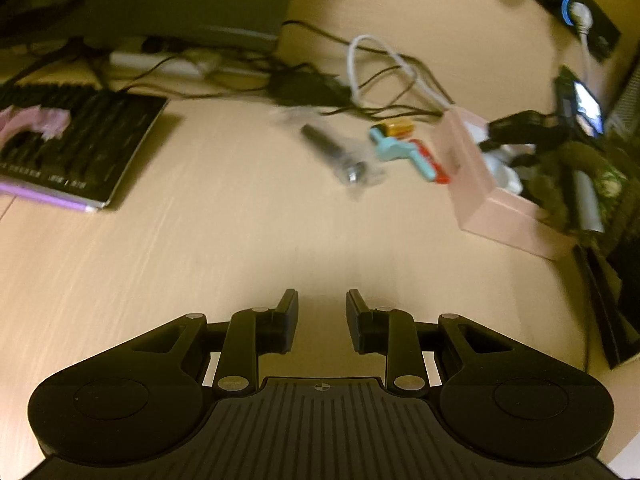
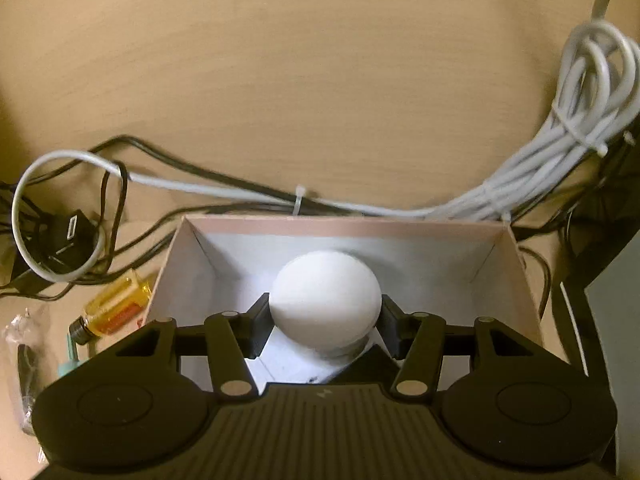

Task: Organize rigid objects
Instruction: 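Lower the white jar into the pink box and open the right tool, then grasp the clear plastic bag with the black item using the left tool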

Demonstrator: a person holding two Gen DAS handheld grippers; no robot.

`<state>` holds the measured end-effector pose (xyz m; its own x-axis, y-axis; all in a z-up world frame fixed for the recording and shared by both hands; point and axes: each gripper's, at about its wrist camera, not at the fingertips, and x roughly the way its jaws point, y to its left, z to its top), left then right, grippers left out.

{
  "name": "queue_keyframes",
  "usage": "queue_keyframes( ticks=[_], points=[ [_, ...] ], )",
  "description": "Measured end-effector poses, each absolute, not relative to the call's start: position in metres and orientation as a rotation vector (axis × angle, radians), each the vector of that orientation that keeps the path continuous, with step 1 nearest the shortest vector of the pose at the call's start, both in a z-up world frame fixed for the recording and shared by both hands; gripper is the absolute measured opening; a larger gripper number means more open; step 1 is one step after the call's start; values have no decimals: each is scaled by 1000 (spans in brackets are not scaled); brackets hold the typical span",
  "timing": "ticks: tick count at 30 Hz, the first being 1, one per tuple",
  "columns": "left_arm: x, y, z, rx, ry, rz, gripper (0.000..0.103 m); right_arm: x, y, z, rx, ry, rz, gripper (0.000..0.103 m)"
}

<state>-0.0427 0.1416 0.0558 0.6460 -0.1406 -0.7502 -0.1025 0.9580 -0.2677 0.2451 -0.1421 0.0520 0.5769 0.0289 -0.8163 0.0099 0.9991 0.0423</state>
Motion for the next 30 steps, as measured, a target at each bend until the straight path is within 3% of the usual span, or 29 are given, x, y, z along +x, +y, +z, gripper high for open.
queue_keyframes(
  ticks=[8,18,30],
  points=[
    [-18,130,51,-281,876,-28,29,196,-167,75,106,871,-10,64],
    [37,142,60,-399,797,24,29,77,-169,106,-133,706,51,73],
    [138,153,46,-549,870,69,29,3,-182,76,-126,851,75,74]
  ],
)
